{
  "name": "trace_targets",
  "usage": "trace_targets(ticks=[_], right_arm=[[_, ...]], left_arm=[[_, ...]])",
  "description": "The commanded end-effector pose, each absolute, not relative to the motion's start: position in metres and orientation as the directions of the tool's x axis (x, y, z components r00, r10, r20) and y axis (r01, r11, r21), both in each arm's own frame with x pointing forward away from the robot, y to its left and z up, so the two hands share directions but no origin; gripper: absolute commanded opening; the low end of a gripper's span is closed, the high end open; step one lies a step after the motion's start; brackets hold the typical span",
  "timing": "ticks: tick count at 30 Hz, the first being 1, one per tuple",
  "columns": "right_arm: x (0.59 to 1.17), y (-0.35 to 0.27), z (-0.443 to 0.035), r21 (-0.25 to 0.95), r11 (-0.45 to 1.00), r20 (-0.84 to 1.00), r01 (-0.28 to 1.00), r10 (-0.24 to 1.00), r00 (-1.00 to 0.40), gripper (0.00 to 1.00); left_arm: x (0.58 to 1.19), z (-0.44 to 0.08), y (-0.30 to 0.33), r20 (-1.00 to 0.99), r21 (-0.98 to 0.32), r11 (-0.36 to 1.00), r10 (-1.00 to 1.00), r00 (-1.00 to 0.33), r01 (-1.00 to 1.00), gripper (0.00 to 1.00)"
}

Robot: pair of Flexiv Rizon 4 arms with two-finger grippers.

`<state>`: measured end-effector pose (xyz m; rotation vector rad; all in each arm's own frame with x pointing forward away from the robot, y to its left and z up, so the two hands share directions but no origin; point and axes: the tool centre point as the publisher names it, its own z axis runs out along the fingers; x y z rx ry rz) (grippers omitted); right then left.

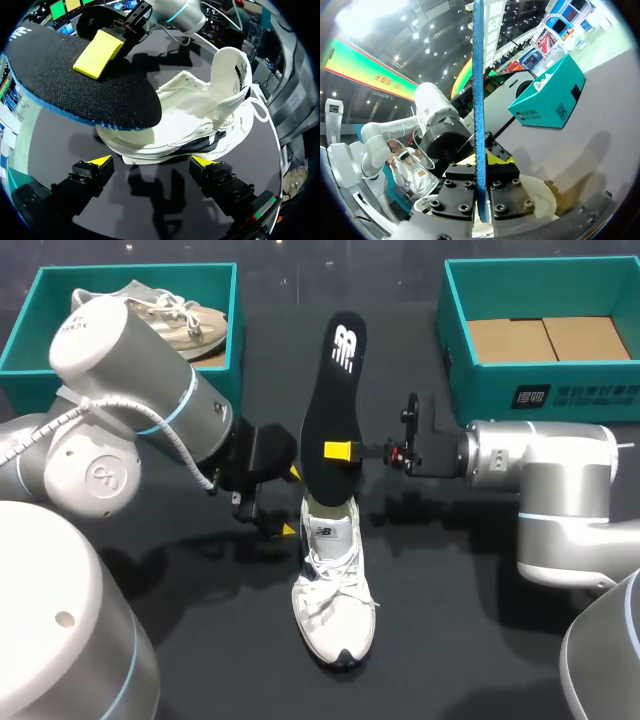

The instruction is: Take the shoe out of the shoebox, open the shoe tongue, remove and reinsert the insole, then place the shoe into the shoebox

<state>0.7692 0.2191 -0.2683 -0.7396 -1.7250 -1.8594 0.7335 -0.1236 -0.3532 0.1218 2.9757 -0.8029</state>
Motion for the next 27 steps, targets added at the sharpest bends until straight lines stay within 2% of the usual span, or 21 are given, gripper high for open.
trace_targets(ticks=[1,13,27], right_arm=[[0.772,0.224,-0.273,0.737,-0.078,0.673,0.671,-0.007,-0.740,0.00],[0.765,0.226,-0.283,0.786,-0.065,0.616,0.615,-0.010,-0.788,0.00],[0.764,0.223,-0.287,0.787,-0.063,0.614,0.613,-0.017,-0.789,0.00]], left_arm=[[0.734,-0.355,-0.124,-0.059,-0.495,0.864,0.074,-0.995,0.094,1.00],[0.734,-0.355,-0.124,-0.059,-0.495,0.864,0.074,-0.995,0.094,1.00],[0.734,-0.355,-0.124,-0.059,-0.495,0.864,0.074,-0.995,0.094,1.00]])
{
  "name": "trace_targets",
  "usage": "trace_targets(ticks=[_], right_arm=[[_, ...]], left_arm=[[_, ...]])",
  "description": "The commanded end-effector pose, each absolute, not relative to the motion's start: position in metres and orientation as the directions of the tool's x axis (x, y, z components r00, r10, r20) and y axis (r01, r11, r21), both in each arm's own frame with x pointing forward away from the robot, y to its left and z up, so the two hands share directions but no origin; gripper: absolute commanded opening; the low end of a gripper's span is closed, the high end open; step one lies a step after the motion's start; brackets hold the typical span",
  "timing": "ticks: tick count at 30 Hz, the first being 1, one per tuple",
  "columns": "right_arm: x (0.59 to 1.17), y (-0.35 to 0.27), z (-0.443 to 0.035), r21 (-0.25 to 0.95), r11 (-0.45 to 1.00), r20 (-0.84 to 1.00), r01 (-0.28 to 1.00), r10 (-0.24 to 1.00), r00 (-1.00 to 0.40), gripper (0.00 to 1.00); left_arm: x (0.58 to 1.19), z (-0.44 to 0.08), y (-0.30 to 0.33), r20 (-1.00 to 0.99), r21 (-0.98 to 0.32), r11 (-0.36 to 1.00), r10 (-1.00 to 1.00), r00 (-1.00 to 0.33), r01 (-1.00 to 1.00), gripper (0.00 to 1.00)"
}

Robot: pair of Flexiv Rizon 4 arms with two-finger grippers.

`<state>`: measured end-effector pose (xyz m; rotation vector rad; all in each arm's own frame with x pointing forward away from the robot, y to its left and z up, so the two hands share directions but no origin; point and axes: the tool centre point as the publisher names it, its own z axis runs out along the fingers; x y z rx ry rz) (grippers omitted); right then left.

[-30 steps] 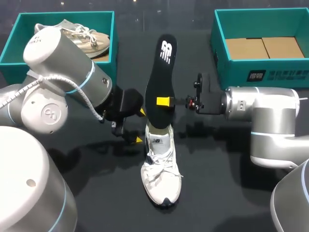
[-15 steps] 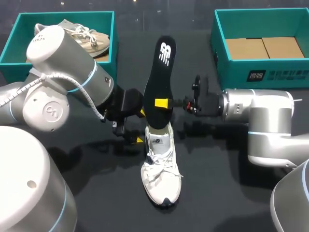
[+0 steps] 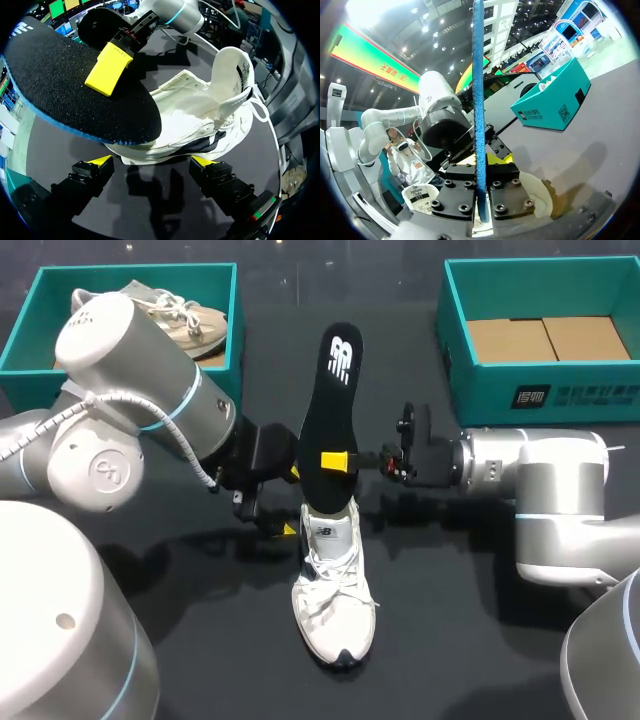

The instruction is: Take the shoe out of the shoebox, open the shoe tongue, remove and reinsert the insole, then place the shoe into the shoebox

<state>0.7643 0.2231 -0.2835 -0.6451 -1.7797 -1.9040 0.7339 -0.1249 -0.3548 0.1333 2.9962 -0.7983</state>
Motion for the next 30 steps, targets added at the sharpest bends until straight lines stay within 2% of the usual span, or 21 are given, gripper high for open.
trace_targets(ticks=[1,20,30], right_arm=[[0.764,0.222,-0.290,0.788,-0.067,0.612,0.612,-0.022,-0.791,0.00],[0.736,0.230,-0.325,0.767,-0.064,0.637,0.638,-0.040,-0.770,0.00],[0.719,0.231,-0.334,0.742,-0.063,0.669,0.667,0.016,-0.743,0.00]], left_arm=[[0.734,-0.355,-0.124,-0.059,-0.495,0.864,0.074,-0.995,0.094,1.00],[0.734,-0.355,-0.124,-0.059,-0.495,0.864,0.074,-0.995,0.094,1.00],[0.734,-0.355,-0.124,-0.059,-0.495,0.864,0.074,-0.995,0.094,1.00]])
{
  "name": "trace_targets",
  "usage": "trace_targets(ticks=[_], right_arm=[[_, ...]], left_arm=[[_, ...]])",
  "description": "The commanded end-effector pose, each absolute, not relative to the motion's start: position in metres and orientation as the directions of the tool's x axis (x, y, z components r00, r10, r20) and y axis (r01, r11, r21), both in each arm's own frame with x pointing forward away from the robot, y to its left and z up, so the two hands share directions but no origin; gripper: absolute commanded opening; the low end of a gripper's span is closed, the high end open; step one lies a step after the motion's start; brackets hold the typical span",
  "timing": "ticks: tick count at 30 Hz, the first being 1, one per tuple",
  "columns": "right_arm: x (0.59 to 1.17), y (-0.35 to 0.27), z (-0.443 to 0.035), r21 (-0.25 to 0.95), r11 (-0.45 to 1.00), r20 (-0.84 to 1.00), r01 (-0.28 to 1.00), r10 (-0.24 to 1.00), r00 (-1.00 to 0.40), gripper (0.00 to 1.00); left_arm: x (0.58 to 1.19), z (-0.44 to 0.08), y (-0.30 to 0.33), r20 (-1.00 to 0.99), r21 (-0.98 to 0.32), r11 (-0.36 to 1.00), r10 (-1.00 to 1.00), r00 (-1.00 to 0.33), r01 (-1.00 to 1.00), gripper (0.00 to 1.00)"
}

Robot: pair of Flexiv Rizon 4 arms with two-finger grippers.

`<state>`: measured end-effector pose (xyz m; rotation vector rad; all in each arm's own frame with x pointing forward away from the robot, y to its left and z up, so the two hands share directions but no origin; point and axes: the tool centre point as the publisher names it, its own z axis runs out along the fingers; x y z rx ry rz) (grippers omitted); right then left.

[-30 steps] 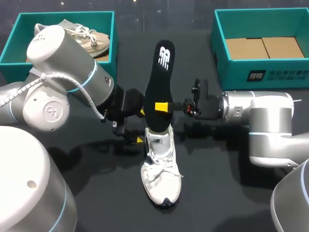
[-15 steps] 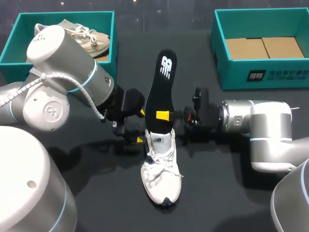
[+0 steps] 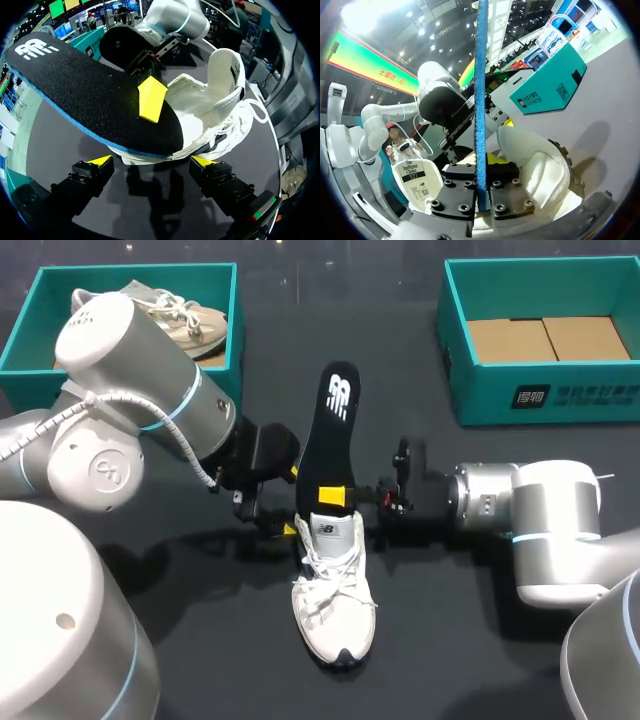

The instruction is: Take the shoe out of the shoebox, open the shoe tongue, remove and reinsert the insole, then place the shoe into the shoebox

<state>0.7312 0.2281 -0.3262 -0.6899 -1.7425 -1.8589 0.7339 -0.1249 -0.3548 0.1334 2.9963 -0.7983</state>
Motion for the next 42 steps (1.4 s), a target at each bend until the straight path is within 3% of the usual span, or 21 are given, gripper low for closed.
trace_targets(ticks=[1,15,26,27,30,42], right_arm=[[0.718,0.230,-0.336,0.739,-0.061,0.673,0.671,0.020,-0.739,0.00],[0.702,0.225,-0.349,0.685,-0.043,0.726,0.728,0.121,-0.676,0.00],[0.697,0.217,-0.355,0.668,-0.010,0.741,0.744,0.104,-0.664,0.00],[0.697,0.217,-0.355,0.674,-0.007,0.736,0.739,0.095,-0.670,0.11],[0.699,0.218,-0.350,0.685,0.003,0.726,0.728,0.079,-0.683,0.25],[0.707,0.225,-0.336,0.724,0.039,0.688,0.689,0.034,-0.725,0.27]], left_arm=[[0.734,-0.355,-0.124,-0.059,-0.495,0.864,0.074,-0.995,0.094,1.00],[0.734,-0.355,-0.124,-0.059,-0.495,0.864,0.074,-0.995,0.094,1.00],[0.734,-0.355,-0.124,-0.059,-0.495,0.864,0.074,-0.995,0.094,1.00],[0.734,-0.355,-0.124,-0.059,-0.495,0.864,0.074,-0.995,0.094,1.00],[0.734,-0.355,-0.124,-0.059,-0.495,0.864,0.074,-0.995,0.094,1.00],[0.734,-0.355,-0.124,-0.059,-0.495,0.864,0.074,-0.995,0.094,1.00]])
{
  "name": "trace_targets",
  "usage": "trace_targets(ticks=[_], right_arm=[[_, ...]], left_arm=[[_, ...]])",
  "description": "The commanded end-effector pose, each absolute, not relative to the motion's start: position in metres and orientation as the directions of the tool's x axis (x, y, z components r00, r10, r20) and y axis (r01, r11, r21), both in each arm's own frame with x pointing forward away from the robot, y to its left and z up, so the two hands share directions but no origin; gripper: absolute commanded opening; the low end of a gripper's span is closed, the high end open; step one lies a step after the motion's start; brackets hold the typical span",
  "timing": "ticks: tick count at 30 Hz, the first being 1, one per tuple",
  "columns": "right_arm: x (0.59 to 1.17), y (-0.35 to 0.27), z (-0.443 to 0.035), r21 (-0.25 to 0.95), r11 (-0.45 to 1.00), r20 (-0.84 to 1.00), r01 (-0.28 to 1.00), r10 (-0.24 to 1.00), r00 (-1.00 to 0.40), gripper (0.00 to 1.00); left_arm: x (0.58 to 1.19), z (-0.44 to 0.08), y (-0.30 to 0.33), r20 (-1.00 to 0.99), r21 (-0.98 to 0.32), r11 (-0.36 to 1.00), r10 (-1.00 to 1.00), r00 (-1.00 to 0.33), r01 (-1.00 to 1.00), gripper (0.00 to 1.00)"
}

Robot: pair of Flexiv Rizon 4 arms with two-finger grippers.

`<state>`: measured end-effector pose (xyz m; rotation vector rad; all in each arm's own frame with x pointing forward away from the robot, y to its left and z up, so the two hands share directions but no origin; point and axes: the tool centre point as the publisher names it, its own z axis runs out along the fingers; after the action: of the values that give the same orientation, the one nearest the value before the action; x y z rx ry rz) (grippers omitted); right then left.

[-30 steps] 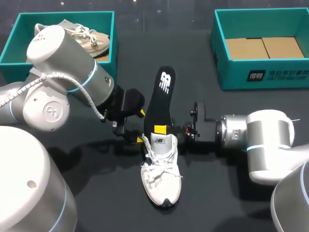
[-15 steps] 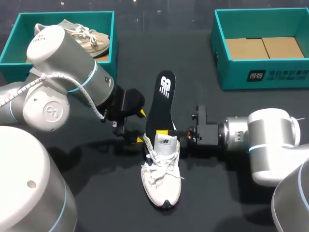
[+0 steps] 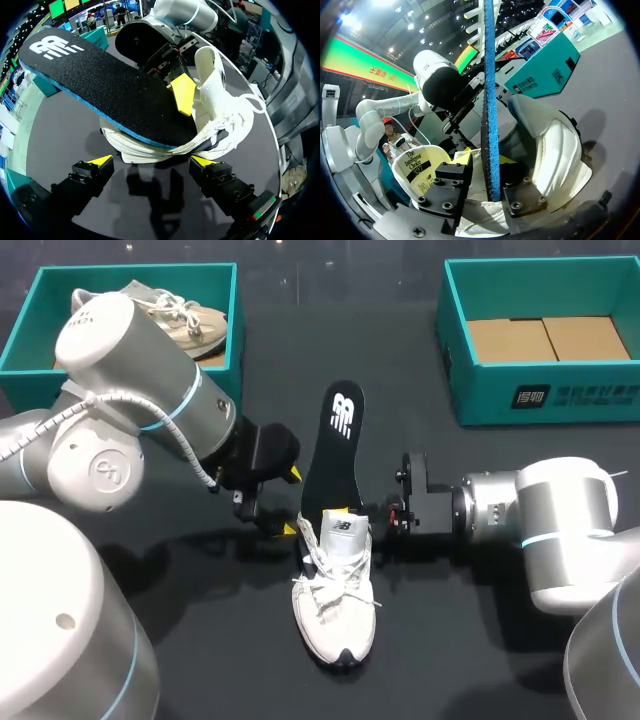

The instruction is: Take the shoe out of the shoebox, open the shoe tongue, remove and reinsert the insole, then place the shoe into the shoebox

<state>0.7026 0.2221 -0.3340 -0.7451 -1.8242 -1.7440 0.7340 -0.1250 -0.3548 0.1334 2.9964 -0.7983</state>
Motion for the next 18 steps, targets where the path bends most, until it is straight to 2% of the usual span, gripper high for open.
trace_targets(ticks=[1,18], right_arm=[[0.708,0.226,-0.335,0.728,0.042,0.684,0.685,0.030,-0.729,0.27],[0.713,0.230,-0.324,0.757,0.050,0.650,0.651,0.027,-0.759,0.38]], left_arm=[[0.734,-0.355,-0.124,-0.059,-0.495,0.864,0.074,-0.995,0.094,1.00],[0.734,-0.355,-0.124,-0.059,-0.495,0.864,0.074,-0.995,0.094,1.00]])
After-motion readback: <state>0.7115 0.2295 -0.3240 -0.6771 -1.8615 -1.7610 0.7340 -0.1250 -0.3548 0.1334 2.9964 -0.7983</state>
